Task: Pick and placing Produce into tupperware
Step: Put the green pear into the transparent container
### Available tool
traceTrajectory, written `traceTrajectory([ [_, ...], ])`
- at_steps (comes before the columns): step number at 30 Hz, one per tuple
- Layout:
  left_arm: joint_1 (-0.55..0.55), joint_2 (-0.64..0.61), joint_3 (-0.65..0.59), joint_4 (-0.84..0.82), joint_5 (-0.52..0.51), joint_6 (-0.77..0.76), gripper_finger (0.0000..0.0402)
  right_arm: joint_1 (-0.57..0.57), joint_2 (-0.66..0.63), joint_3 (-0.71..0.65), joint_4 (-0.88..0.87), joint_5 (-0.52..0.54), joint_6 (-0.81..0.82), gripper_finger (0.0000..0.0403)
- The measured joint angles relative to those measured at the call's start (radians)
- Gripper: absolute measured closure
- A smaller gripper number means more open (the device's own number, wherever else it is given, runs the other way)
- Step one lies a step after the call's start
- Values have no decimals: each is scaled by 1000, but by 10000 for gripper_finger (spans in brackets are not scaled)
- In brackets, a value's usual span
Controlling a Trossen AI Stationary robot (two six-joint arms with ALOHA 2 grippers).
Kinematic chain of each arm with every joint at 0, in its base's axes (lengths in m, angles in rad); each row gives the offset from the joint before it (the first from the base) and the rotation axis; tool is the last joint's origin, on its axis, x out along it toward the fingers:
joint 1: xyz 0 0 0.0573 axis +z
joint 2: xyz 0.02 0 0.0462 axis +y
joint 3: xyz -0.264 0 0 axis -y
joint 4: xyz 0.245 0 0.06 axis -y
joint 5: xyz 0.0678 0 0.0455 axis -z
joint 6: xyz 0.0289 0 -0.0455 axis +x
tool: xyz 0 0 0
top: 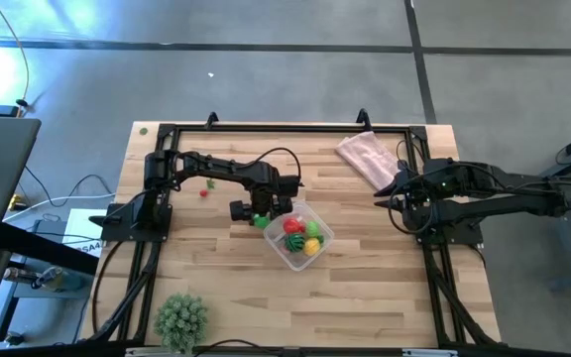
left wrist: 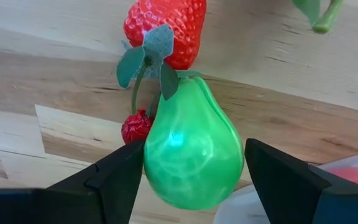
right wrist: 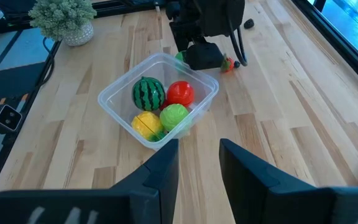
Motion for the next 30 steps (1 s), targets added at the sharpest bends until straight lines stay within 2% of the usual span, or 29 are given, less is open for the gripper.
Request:
traceTrajectory([
  [9, 0, 0, 0, -4, -3, 4, 137, 0, 0, 0, 0, 0, 0, 297],
  [18, 0, 0, 0, -5, -1, 1, 195, 0, 0, 0, 0, 0, 0, 297],
  [30, 0, 0, 1, -16, -11, -1, 185, 0, 0, 0, 0, 0, 0, 297],
])
